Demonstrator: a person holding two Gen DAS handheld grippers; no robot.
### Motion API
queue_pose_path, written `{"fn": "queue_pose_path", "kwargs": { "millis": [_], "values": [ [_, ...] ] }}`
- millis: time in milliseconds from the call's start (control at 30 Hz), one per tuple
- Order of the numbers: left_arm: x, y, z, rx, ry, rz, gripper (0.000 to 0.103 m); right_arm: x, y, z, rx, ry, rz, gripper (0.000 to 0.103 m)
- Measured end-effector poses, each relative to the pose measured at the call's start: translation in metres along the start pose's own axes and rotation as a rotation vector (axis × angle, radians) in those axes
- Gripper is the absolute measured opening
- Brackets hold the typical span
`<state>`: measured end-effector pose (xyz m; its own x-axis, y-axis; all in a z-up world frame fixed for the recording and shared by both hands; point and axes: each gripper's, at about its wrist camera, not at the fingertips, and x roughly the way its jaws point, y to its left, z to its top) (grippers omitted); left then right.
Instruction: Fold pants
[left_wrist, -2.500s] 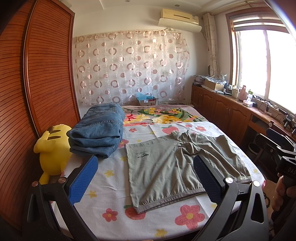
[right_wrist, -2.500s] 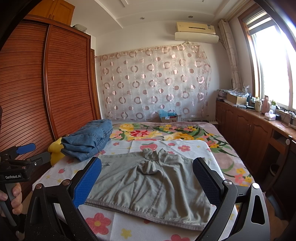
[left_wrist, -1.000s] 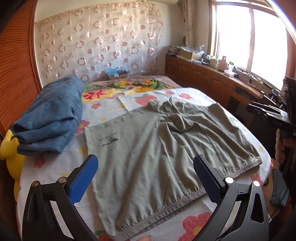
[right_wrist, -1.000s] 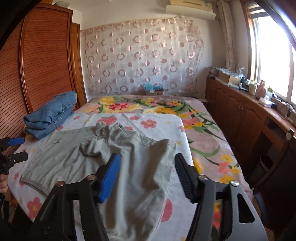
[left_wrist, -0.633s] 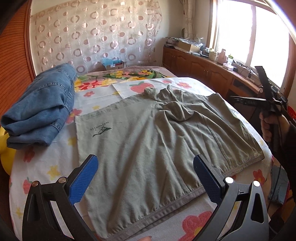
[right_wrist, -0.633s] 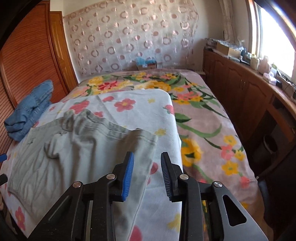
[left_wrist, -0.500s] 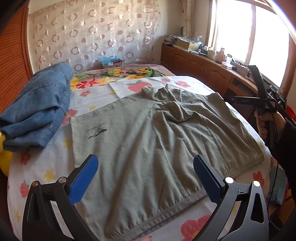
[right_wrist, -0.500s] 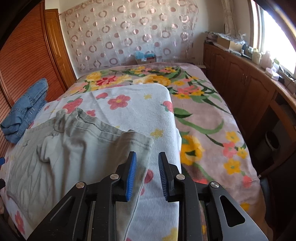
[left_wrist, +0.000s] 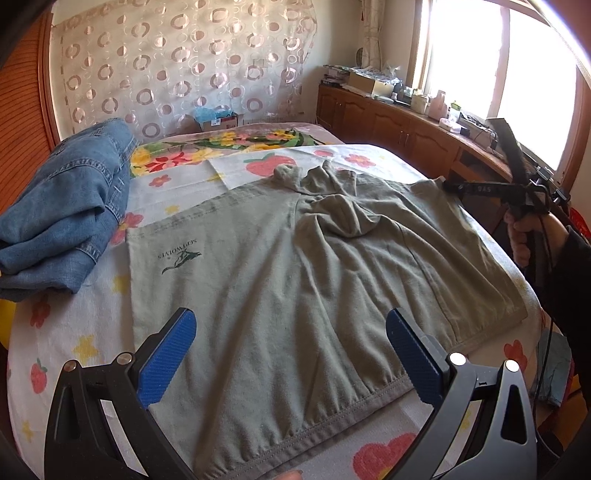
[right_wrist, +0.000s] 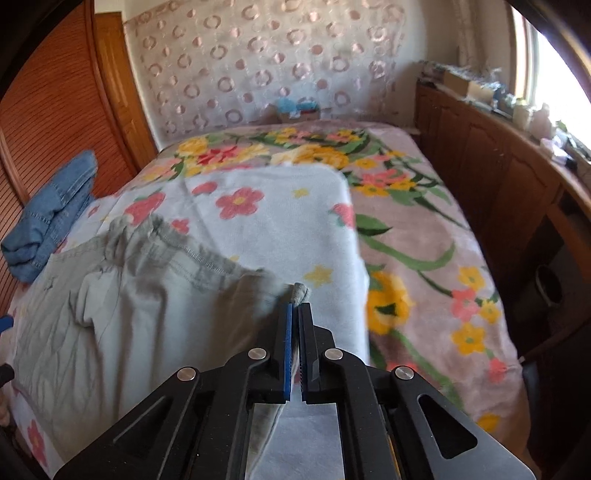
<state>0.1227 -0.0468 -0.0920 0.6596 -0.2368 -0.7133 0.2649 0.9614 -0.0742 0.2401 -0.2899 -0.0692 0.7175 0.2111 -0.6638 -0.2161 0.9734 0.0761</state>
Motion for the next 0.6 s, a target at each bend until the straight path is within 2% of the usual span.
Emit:
{"fn": "queue_pose_path", "kwargs": {
  "millis": [67,200,300,333,433,600],
  "values": [
    [-0.001,0.002,-0.001,-0.007,-0.003,-0.005,0.103,-0.012,-0.003,-0.001,0.007,-0.013,-0.039,0.003],
    [-0.003,0.004,-0.002,-0.026,-0.013,-0.016,0.103,-0.017,-0.004,-0.012,0.022,0.026,-0.07,0.003],
    [-0.005,0.006,-0.004,-0.028,-0.012,-0.016,0.103,-0.025,-0.002,-0.015,0.022,0.026,-0.135,0.022],
    [-0.006,0.006,-0.005,-0.026,-0.013,-0.013,0.103,-0.032,-0.002,-0.018,0.028,0.016,-0.13,0.03],
    [-0.009,0.009,-0.007,-0.024,-0.017,-0.002,0.103,-0.056,0.011,-0.027,0.015,-0.002,-0.084,0.031],
    [-0.017,0.019,-0.012,-0.047,-0.035,0.003,0.103,-0.104,0.039,-0.067,-0.054,-0.049,-0.008,0.041]
  ]
}}
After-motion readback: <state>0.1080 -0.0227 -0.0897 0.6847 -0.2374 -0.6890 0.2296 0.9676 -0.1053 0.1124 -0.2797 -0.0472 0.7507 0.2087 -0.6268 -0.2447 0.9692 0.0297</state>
